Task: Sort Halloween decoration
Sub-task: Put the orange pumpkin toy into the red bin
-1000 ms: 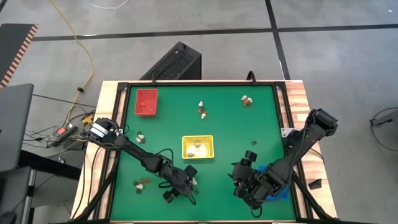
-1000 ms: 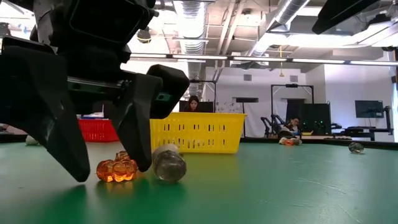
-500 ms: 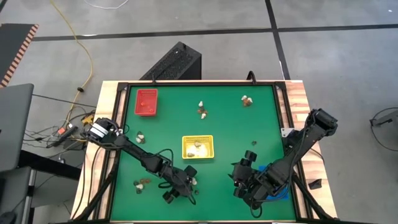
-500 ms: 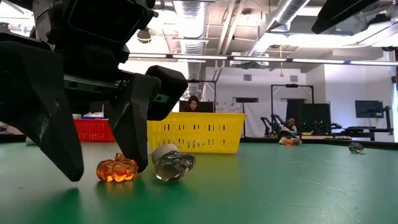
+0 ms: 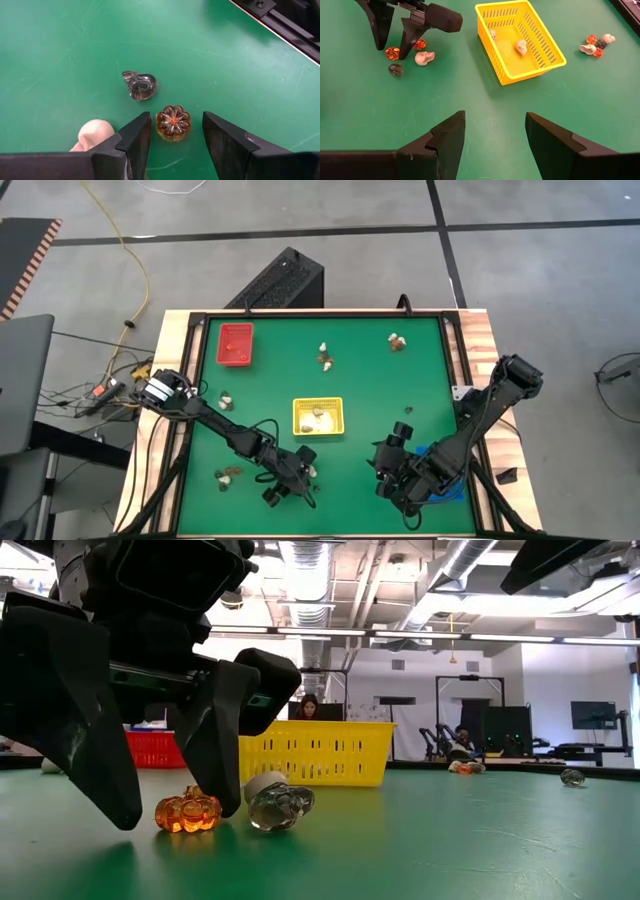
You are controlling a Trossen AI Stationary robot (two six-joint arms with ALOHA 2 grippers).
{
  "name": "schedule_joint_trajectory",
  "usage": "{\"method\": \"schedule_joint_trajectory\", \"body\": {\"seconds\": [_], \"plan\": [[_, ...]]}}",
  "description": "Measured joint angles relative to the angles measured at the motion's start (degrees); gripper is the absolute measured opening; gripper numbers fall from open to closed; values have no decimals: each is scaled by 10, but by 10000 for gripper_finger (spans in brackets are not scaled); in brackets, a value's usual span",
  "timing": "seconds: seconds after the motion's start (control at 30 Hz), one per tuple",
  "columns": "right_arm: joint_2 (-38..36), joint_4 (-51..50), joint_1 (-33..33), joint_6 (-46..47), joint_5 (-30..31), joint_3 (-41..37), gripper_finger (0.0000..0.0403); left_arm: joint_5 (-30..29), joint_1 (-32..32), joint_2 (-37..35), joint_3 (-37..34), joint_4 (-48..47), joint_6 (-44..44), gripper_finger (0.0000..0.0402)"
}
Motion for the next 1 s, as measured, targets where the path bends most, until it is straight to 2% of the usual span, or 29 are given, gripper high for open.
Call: {"method": "schedule_joint_trajectory", "body": {"seconds": [0.5,0.6,0.83,1.0], "plan": [[0,2,0,0,0,0,240,3,3,25,1,19,-17,167],[0,2,0,0,0,0,240,2,3,23,1,12,-7,151],[0,2,0,0,0,0,240,1,12,23,1,-17,-13,86],[0,2,0,0,0,0,240,27,18,19,0,-16,-17,81]]}}
